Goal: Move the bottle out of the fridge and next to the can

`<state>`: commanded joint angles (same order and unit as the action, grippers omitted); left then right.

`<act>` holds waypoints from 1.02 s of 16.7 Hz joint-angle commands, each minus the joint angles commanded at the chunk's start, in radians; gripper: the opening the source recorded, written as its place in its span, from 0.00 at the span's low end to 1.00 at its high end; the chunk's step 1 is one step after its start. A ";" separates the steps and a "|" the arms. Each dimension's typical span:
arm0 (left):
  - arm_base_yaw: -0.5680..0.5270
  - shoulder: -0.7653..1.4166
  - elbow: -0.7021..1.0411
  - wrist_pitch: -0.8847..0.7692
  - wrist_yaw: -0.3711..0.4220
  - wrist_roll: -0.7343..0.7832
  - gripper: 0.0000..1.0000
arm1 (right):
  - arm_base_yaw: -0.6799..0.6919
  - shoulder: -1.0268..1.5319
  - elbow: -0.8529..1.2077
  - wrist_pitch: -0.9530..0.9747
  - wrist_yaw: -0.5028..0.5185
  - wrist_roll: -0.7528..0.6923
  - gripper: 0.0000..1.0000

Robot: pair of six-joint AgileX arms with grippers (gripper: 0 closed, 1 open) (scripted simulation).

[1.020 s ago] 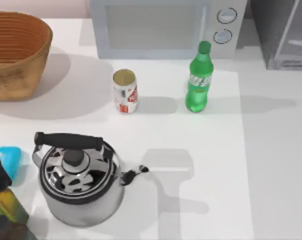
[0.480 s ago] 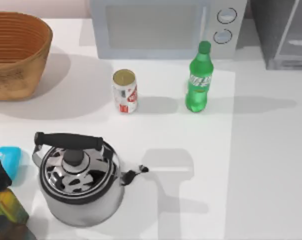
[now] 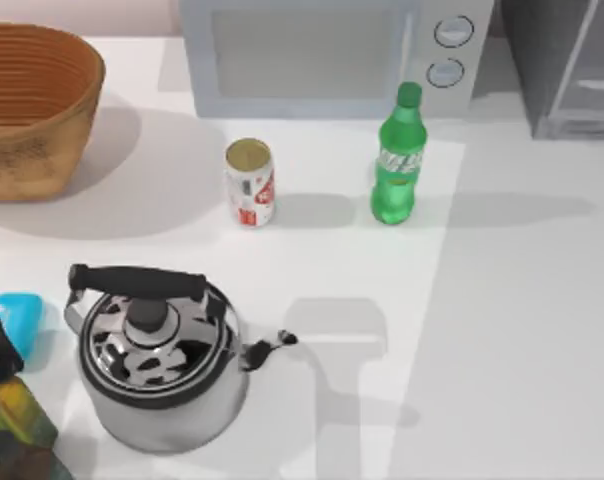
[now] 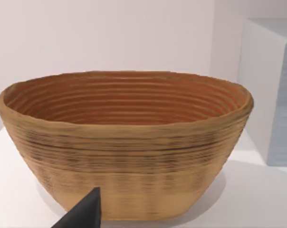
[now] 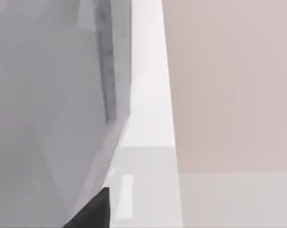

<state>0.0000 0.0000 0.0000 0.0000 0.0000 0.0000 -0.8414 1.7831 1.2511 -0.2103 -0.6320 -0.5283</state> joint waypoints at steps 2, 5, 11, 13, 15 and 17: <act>0.000 0.000 0.000 0.000 0.000 0.000 1.00 | 0.101 -0.021 -0.036 0.037 0.090 0.079 1.00; 0.000 0.000 0.000 0.000 0.000 0.000 1.00 | 0.312 -0.050 -0.094 0.086 0.208 0.183 1.00; 0.000 0.000 0.000 0.000 0.000 0.000 1.00 | 0.730 -0.125 -0.193 0.209 0.533 0.458 1.00; 0.000 0.000 0.000 0.000 0.000 0.000 1.00 | 0.795 -0.155 -0.236 0.246 0.594 0.513 1.00; 0.000 0.000 0.000 0.000 0.000 0.000 1.00 | 0.820 -0.166 -0.259 0.263 0.617 0.531 1.00; 0.000 0.000 0.000 0.000 0.000 0.000 1.00 | 0.820 -0.166 -0.259 0.263 0.617 0.531 1.00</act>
<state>0.0000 0.0000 0.0000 0.0000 0.0000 0.0000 -0.0214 1.6168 0.9924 0.0528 -0.0148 0.0022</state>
